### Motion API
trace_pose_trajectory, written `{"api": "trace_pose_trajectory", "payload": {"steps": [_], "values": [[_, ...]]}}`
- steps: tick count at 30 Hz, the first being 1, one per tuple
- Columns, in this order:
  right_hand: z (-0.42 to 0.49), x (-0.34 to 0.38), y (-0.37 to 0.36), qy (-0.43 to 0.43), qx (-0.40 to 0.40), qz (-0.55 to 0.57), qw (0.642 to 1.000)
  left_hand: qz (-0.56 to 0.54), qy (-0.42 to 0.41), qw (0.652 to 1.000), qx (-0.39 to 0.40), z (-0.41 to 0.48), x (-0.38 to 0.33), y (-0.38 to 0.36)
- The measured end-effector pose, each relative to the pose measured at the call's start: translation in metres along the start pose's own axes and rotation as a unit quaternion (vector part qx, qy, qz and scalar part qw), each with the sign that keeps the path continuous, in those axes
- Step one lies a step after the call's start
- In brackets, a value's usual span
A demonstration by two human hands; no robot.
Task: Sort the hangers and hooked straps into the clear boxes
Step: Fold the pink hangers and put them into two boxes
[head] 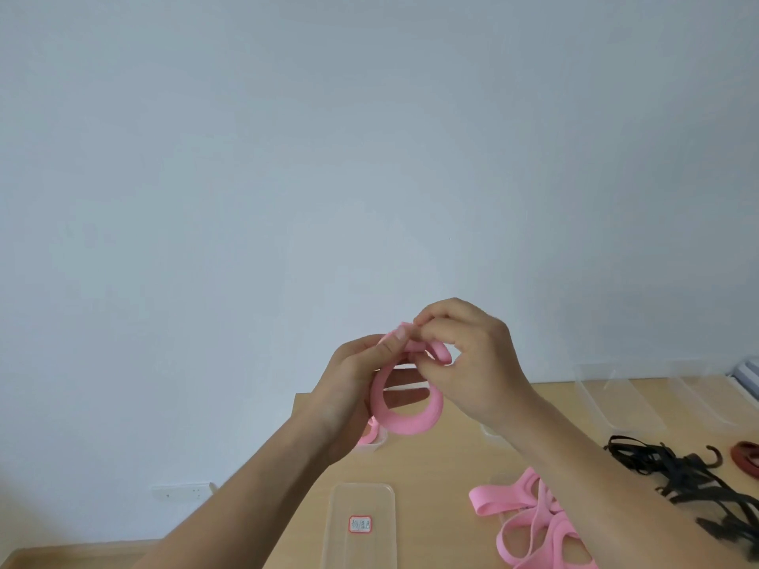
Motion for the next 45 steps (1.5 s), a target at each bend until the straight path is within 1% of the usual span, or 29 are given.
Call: {"api": "trace_pose_trajectory", "payload": {"steps": [3,6,9,11,13,17,22,24,26,29,32,35,37,42,45], "values": [[-0.004,0.002,-0.003,0.011,0.02,-0.013,1.0,-0.017,0.01,1.0,-0.014,0.001,0.001,0.005],[0.001,-0.004,-0.004,-0.029,0.053,-0.003,0.998,-0.019,0.017,0.999,-0.037,0.001,0.004,0.013],[0.004,-0.014,-0.012,-0.086,0.137,-0.031,0.986,-0.013,0.014,0.999,-0.038,0.001,0.004,0.014],[0.003,-0.015,-0.017,-0.092,0.174,-0.037,0.98,-0.024,0.018,0.999,-0.045,0.0,0.007,0.015],[0.002,-0.015,-0.017,-0.094,0.17,-0.037,0.98,-0.055,0.026,0.997,-0.057,-0.002,0.011,0.015],[-0.006,-0.018,-0.02,-0.103,0.124,-0.021,0.987,-0.101,0.041,0.991,-0.072,-0.009,0.021,0.015],[-0.027,-0.01,-0.036,-0.04,0.072,-0.066,0.994,-0.086,0.067,0.989,-0.098,-0.018,0.036,0.025],[-0.037,-0.006,-0.044,-0.013,0.059,-0.068,0.996,-0.077,0.074,0.989,-0.098,-0.022,0.04,0.031],[-0.046,-0.006,-0.051,-0.005,0.05,-0.058,0.997,-0.075,0.082,0.989,-0.095,-0.027,0.047,0.038],[-0.059,-0.005,-0.064,-0.008,0.051,-0.034,0.998,-0.075,0.09,0.988,-0.105,-0.035,0.054,0.051],[-0.072,-0.001,-0.077,-0.01,0.066,-0.024,0.997,-0.101,0.093,0.985,-0.108,-0.043,0.058,0.064],[-0.088,0.001,-0.097,-0.025,0.129,-0.053,0.99,-0.126,0.089,0.983,-0.097,-0.051,0.061,0.076],[-0.095,0.002,-0.11,-0.031,0.152,-0.073,0.985,-0.131,0.092,0.982,-0.099,-0.056,0.066,0.085],[-0.106,0.006,-0.138,-0.003,0.111,-0.105,0.988,-0.152,0.113,0.977,-0.095,-0.068,0.083,0.107],[-0.116,-0.001,-0.151,-0.008,0.101,-0.119,0.988,-0.15,0.136,0.975,-0.092,-0.076,0.1,0.116]]}}
Point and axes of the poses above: each hand's wrist, its own z-axis towards the middle knuckle, its own y-axis out of the back of the hand, x = y × z, the point moved 6 cm from there along z, towards the middle knuckle, and after that the axes turned 9 degrees about -y, right-handed, at the moved point
